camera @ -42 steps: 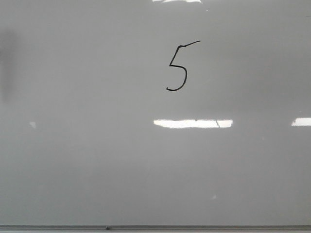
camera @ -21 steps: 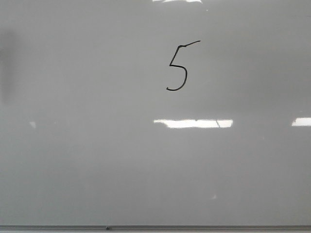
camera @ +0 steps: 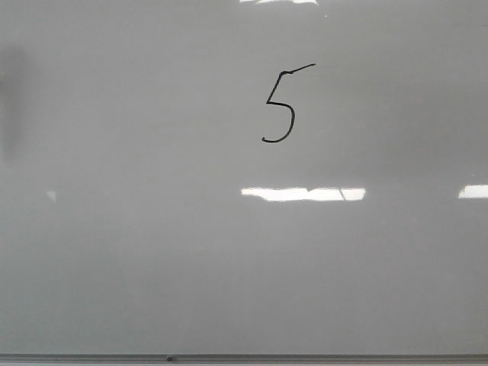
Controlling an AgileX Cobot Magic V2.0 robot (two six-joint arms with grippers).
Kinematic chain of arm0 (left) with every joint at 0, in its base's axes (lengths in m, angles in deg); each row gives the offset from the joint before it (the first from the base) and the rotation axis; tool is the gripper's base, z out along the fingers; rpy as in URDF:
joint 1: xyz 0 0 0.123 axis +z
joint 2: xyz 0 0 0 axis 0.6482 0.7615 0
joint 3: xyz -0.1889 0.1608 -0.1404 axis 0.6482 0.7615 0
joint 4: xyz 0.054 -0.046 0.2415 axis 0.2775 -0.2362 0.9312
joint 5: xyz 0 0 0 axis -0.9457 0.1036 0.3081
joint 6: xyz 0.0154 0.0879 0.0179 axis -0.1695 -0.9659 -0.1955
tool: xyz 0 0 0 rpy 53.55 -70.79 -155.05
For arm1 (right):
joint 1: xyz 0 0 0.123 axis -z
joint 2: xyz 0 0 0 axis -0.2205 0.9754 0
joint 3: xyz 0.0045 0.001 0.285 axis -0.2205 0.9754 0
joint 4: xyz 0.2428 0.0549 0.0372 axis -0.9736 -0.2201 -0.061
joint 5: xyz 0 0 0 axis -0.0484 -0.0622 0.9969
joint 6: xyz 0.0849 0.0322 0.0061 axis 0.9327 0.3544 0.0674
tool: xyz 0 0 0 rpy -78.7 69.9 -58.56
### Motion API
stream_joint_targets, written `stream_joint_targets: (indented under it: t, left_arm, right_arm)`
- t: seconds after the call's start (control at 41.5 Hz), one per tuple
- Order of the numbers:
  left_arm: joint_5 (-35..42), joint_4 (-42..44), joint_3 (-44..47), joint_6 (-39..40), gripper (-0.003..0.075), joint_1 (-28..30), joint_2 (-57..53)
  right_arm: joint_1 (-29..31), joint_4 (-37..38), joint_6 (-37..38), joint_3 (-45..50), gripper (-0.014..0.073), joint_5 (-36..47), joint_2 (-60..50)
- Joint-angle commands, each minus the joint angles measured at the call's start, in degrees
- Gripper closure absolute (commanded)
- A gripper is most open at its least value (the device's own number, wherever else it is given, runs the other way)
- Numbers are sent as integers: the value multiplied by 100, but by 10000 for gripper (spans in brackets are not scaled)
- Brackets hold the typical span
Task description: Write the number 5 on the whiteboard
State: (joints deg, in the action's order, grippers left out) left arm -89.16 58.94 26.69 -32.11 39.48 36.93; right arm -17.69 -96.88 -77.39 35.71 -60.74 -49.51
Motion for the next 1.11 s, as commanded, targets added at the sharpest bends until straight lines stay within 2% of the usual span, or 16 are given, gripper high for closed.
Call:
stream_joint_targets:
  t: [0.0, 0.096, 0.241, 0.386, 0.506, 0.675, 0.795, 1.084]
  left_arm:
    - [490, -42, 33, 6, 741, -24, -75]
    - [490, -42, 33, 6, 741, -24, -75]
    - [490, -42, 33, 6, 741, -24, -75]
    - [490, -42, 33, 6, 741, -24, -75]
    - [490, -42, 33, 6, 741, -24, -75]
    - [490, -42, 33, 6, 741, -24, -75]
    - [490, -42, 33, 6, 741, -24, -75]
    - [490, -42, 33, 6, 741, -24, -75]
  right_arm:
    - [443, 24, -52, 166, 662, 664, -294]
    - [1133, 24, -52, 672, 662, 1317, -663]
    - [2221, 24, -52, 1777, 662, 2733, -1495]
    - [2869, 24, -52, 2803, 662, 3805, -2258]
    - [3348, 24, -52, 3539, 662, 4373, -2757]
    - [3502, 24, -52, 4284, 662, 4870, -3217]
    - [3304, 24, -52, 4643, 662, 5300, -3534]
    - [3114, 24, -52, 4660, 662, 5342, -3535]
